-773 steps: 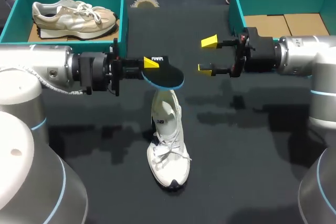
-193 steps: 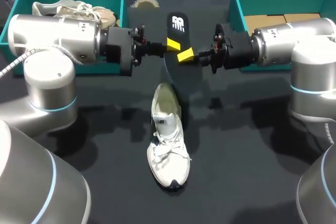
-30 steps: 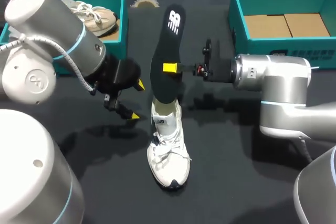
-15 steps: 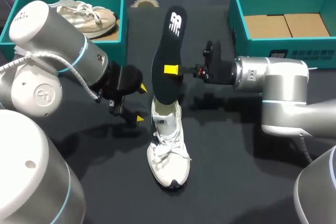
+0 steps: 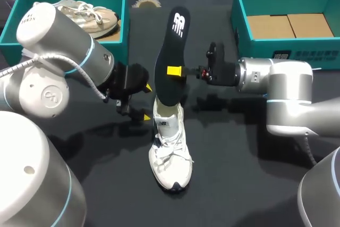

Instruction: Take the shoe out of the shoebox, open the shoe tongue, remove and reinsert the insole, then place the shoe into the shoebox

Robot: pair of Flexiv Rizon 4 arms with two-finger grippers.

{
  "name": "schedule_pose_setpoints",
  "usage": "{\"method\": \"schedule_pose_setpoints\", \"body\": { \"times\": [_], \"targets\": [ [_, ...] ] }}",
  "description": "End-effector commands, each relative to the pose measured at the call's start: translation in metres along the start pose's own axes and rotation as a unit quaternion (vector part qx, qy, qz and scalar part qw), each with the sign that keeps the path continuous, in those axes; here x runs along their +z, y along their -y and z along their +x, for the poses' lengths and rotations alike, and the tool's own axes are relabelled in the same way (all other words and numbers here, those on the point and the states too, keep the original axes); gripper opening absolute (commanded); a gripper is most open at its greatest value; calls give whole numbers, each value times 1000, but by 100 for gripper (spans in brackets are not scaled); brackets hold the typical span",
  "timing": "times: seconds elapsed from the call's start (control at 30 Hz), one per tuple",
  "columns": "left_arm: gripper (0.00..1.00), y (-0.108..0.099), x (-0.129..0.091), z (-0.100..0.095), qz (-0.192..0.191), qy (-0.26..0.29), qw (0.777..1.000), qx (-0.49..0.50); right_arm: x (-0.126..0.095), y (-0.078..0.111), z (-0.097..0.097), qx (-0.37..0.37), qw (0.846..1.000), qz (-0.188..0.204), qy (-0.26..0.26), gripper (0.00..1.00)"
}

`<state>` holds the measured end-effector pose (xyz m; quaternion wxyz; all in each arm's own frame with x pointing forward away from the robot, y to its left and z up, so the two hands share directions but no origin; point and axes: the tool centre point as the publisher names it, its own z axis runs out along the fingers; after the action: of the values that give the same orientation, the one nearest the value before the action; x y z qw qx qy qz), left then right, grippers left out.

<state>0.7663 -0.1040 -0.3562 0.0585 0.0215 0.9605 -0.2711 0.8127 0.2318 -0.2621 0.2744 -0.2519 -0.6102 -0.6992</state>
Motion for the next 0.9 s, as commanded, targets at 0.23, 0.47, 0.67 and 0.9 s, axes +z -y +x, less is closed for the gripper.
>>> {"method": "schedule_pose_setpoints", "body": {
  "times": [0.23, 0.47, 0.67, 0.9],
  "targets": [
    [100, -1, 1, 0, 13, -5, 1000, -1, 1, 1, 0, 1, 1000, 1, 0, 0],
    [100, -1, 1, 0, 13, -5, 1000, -1, 8, 5, 2, -15, 1000, -8, -11, 0],
    [100, -1, 1, 0, 13, -5, 1000, -1, 12, 2, 7, -32, 999, -18, -11, 0],
    [100, -1, 1, 0, 13, -5, 1000, -1, 12, 1, 7, -57, 998, -24, -9, 0]
  ]
}}
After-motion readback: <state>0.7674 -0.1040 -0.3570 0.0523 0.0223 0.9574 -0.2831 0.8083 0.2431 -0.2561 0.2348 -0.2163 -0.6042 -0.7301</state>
